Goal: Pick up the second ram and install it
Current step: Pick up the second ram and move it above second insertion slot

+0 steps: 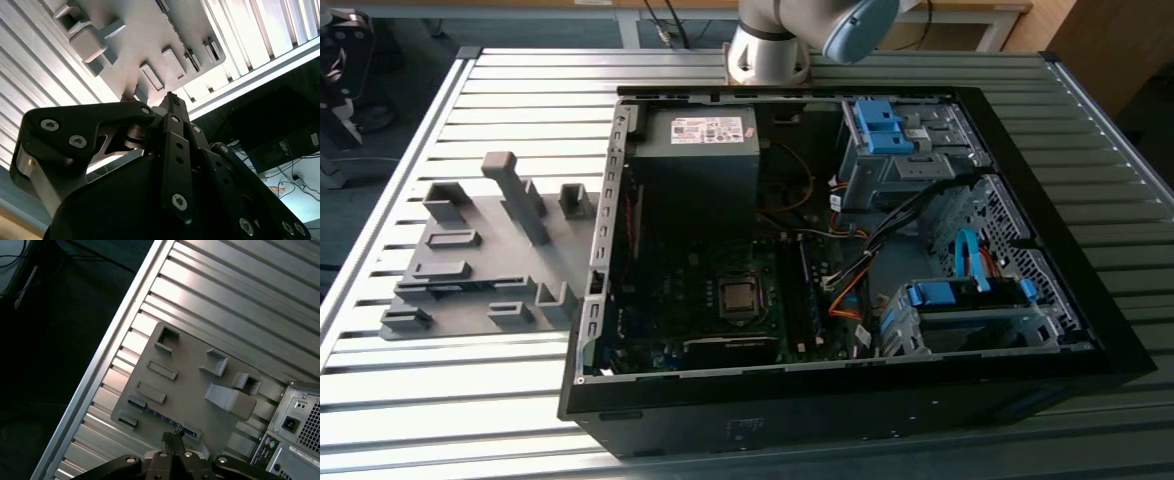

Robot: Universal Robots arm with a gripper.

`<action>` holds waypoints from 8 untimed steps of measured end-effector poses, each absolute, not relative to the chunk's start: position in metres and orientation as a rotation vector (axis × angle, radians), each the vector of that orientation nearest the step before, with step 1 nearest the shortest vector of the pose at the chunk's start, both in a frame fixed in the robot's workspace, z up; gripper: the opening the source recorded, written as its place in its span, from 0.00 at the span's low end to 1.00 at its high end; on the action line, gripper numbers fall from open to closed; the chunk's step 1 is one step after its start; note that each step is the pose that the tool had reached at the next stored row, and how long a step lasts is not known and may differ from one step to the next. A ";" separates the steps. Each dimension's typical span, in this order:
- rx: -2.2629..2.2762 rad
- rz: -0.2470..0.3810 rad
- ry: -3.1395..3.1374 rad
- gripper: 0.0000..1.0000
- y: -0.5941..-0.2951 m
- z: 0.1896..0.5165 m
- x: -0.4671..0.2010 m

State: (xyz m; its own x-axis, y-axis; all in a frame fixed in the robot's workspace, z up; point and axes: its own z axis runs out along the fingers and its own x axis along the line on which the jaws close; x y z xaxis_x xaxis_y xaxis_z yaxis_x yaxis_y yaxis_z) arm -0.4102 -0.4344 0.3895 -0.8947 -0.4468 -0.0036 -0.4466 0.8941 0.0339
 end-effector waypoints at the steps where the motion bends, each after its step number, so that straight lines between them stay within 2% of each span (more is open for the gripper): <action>1: 0.733 -0.053 -3.050 0.11 -0.434 0.389 -0.410; 8: 0.829 -0.053 -3.024 0.11 -0.434 0.389 -0.410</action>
